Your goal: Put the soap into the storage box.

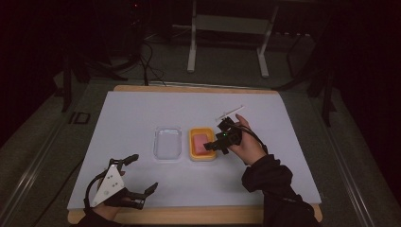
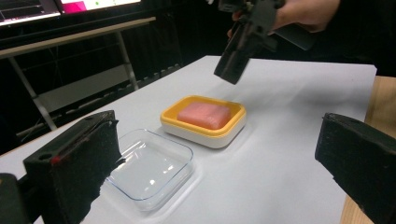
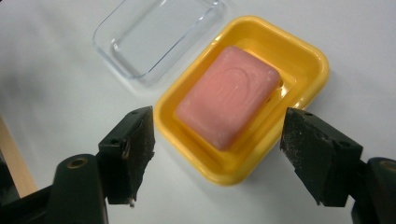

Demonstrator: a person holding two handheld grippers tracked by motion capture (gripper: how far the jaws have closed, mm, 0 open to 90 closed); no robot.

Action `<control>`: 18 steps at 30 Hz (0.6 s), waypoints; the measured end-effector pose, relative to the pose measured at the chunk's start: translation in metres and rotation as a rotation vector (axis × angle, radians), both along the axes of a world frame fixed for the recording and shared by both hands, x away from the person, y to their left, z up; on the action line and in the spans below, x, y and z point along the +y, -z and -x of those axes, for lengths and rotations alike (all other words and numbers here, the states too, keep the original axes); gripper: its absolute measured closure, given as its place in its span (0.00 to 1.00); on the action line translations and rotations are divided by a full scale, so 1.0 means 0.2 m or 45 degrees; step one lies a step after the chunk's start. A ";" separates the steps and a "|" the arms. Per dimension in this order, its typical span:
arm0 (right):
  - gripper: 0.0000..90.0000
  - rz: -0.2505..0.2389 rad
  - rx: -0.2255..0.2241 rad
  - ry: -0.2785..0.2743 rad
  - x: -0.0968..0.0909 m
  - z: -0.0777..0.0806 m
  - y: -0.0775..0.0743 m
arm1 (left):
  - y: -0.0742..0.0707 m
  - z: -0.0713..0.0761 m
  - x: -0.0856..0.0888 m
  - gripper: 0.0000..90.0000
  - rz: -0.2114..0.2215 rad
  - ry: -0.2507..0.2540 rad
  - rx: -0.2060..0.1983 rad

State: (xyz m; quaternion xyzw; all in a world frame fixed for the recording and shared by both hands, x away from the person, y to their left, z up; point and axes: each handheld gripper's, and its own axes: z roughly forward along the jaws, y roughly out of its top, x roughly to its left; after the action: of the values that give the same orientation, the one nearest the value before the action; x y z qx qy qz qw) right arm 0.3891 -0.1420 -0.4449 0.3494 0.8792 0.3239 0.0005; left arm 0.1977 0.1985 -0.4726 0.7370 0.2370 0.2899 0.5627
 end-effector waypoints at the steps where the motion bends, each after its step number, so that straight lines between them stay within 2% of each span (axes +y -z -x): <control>1: 0.27 -0.014 -0.012 -0.008 -0.02 0.01 0.01 | 0.00 0.00 0.00 0.01 0.001 0.000 0.001; 9: 0.24 -0.129 -0.120 -0.030 -0.16 0.11 0.02 | 0.00 0.00 0.00 0.01 -0.005 -0.003 0.002; 12: 0.28 -0.164 -0.203 0.000 -0.20 0.15 0.02 | 0.00 0.00 0.00 0.01 -0.006 -0.005 0.003; 16: 0.28 -0.209 -0.261 0.032 -0.28 0.20 0.03 | 0.00 0.00 0.00 0.01 -0.007 -0.005 0.002; 18: 0.33 -0.227 -0.307 0.061 -0.31 0.22 0.03 | 0.00 0.00 0.00 0.01 -0.006 -0.006 0.001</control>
State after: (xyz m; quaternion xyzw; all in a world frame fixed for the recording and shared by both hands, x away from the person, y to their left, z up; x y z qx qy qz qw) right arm 0.3448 -0.2040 -0.4510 0.3274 0.8319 0.4403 0.0825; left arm 0.1975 0.1977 -0.4730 0.7380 0.2383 0.2915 0.5600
